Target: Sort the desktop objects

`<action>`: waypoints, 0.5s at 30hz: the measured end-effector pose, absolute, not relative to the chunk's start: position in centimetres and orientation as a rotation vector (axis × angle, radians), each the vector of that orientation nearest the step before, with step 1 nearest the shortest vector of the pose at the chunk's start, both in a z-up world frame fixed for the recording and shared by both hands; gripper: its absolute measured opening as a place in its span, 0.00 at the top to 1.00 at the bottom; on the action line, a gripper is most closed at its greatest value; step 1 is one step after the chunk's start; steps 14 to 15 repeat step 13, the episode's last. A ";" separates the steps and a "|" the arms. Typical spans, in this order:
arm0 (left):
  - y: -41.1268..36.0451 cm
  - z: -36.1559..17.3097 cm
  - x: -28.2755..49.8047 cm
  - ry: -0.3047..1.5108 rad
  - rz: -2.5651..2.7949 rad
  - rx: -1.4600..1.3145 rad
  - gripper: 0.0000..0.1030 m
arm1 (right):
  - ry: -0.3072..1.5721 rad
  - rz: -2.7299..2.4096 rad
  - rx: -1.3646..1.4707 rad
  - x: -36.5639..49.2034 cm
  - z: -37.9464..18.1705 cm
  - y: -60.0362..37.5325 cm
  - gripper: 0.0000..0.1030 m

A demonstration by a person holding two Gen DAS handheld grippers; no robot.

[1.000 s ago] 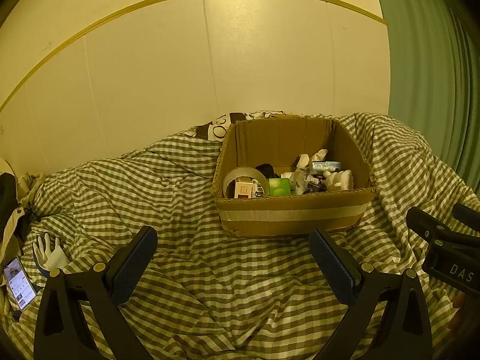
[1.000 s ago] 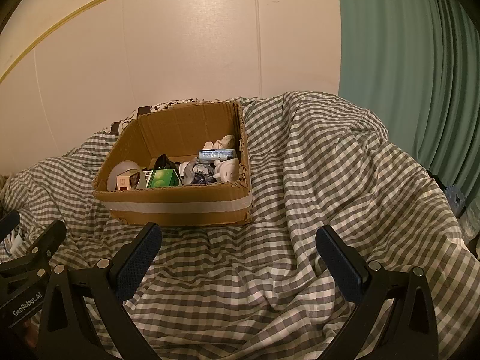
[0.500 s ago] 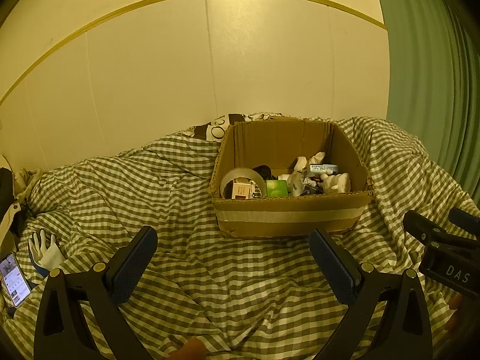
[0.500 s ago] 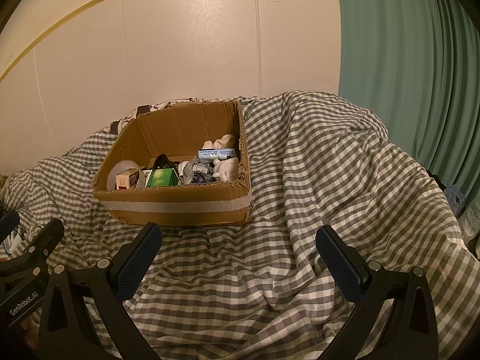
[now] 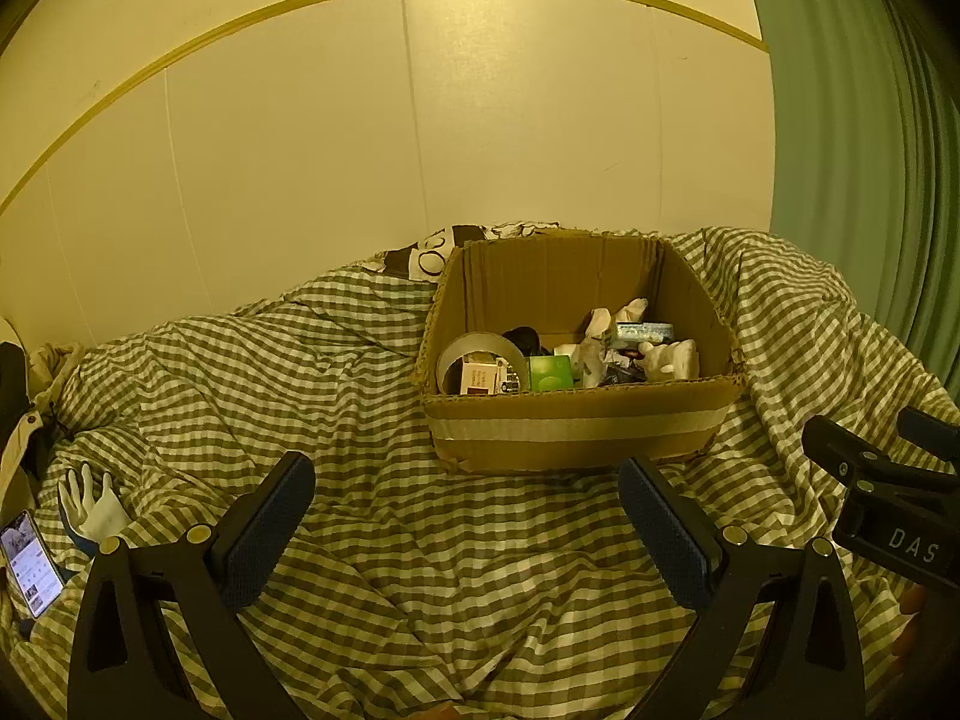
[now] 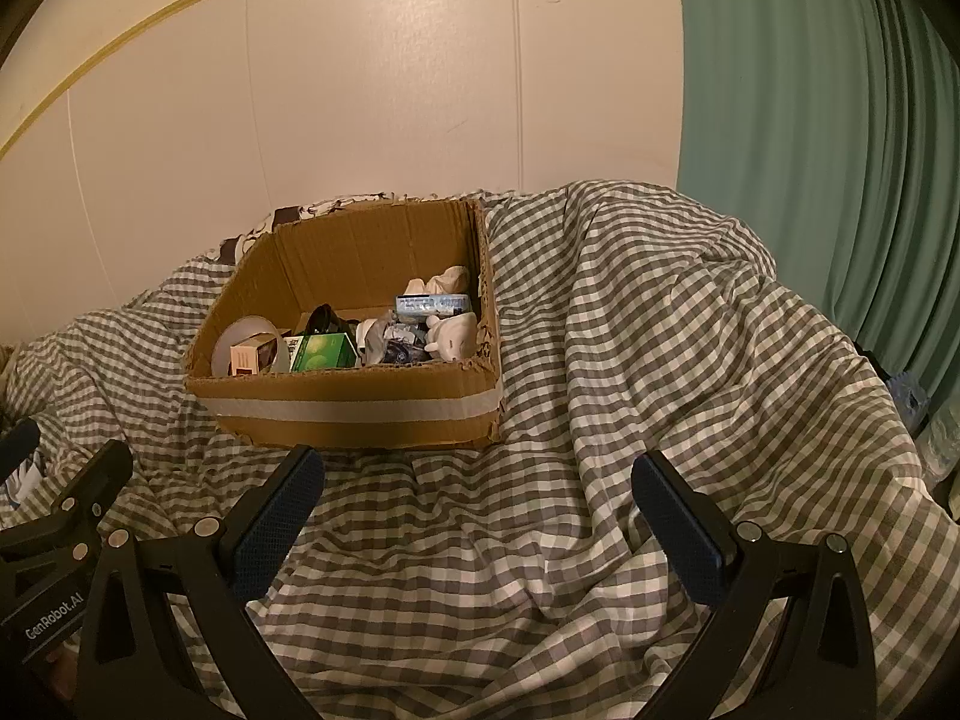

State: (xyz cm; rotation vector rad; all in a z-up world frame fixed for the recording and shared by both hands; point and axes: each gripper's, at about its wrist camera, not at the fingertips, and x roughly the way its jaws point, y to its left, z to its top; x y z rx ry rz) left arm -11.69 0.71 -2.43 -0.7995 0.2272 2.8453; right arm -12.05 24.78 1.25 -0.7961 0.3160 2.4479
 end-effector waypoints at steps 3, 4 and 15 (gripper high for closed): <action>0.6 -2.5 -11.7 0.227 2.840 -0.804 0.00 | 0.313 2.451 -0.800 -12.0 1.2 24.9 0.00; 0.7 -2.6 -11.7 0.230 2.840 -0.806 0.00 | 0.312 2.450 -0.799 -12.1 1.2 24.8 0.00; 0.8 -2.2 -11.1 0.226 2.824 -0.749 0.00 | 0.311 2.454 -0.800 -12.1 1.2 24.9 0.00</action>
